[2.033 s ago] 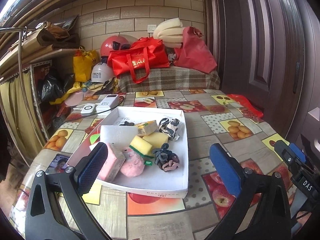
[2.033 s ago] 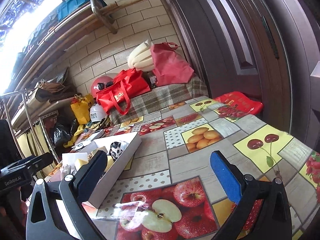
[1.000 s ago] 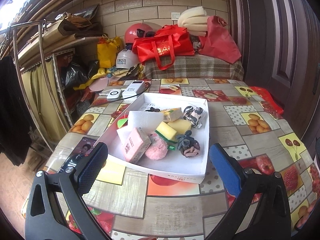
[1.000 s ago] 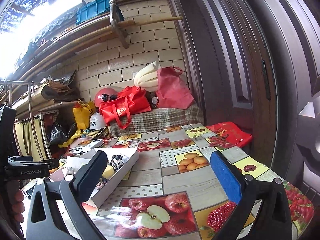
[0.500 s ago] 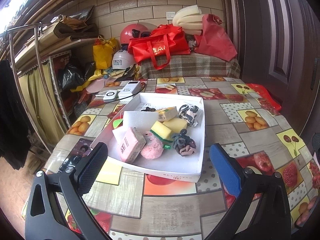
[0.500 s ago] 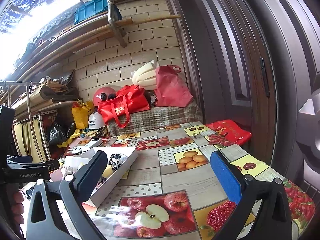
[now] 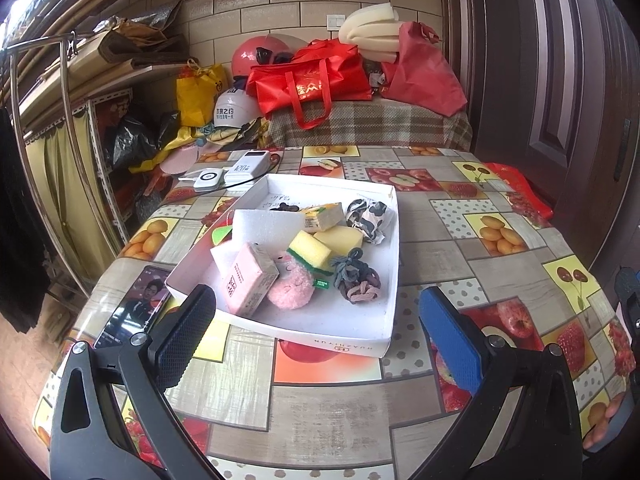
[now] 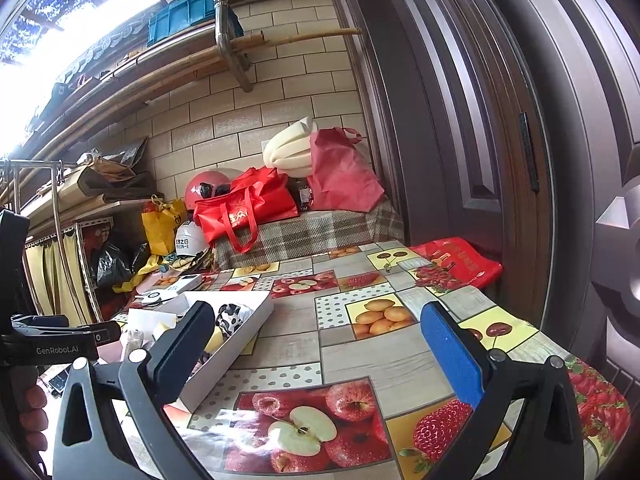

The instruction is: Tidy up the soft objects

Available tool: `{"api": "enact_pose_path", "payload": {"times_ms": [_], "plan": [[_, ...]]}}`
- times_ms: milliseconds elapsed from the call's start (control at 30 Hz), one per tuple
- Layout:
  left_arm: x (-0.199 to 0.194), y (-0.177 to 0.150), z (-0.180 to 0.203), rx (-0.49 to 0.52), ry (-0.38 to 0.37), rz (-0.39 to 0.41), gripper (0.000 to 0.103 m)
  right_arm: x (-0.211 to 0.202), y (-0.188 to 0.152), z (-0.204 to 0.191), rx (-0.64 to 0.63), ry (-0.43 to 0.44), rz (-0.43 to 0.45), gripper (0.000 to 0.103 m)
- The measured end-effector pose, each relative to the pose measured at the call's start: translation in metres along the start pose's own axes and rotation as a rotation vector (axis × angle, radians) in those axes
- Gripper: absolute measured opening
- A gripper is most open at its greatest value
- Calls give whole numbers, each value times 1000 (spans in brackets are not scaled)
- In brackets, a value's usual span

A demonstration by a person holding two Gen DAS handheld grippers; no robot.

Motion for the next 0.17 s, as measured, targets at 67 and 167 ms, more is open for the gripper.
{"api": "enact_pose_path", "payload": {"times_ms": [67,167], "plan": [[-1,0,0,-2,-2,4,103,0,0,0,0,-1,0,103],[-1,-1,1,1,-3,5,103,0,0,0,1,0,0,103]]}}
Point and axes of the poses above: each gripper's, at about its wrist camera, not at the fingertips, and x roughly the way its jaws point, z to its right, y to its top, the point moved 9 cm from there along x, roughly the way its jaws point, and after that the axes turned 4 degrees about x, right-handed, at the moved point
